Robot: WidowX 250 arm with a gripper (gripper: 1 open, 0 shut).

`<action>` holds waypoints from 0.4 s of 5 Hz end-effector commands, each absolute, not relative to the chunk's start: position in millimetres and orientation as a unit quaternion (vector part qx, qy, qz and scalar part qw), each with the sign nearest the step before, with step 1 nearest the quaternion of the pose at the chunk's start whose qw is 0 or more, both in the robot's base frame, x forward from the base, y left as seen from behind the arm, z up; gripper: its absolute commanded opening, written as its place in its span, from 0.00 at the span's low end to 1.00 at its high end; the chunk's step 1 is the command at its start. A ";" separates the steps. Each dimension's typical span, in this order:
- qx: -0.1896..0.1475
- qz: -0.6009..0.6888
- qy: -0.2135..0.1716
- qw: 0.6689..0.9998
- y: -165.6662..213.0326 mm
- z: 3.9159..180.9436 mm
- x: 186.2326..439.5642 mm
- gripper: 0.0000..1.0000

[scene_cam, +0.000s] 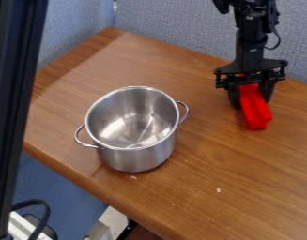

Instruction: Put the red object in the metal pot

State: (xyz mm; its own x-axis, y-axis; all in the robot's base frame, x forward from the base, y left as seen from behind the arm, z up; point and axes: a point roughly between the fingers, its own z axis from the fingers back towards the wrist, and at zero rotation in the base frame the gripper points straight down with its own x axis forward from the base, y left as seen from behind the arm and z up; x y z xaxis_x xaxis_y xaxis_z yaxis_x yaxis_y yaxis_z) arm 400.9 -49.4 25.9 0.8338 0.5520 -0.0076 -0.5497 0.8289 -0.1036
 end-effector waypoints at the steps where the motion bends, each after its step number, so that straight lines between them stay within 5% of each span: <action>1: -0.046 0.294 -0.019 0.954 -34.0 24.9 408.9 0.00; 2: -0.043 0.296 -0.022 0.954 -31.8 23.7 415.3 0.00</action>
State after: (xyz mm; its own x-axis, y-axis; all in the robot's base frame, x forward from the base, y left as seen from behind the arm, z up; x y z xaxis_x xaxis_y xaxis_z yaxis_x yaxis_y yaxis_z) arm 415.3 -43.3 25.5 0.8348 0.5502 0.0178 -0.5457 0.8314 -0.1043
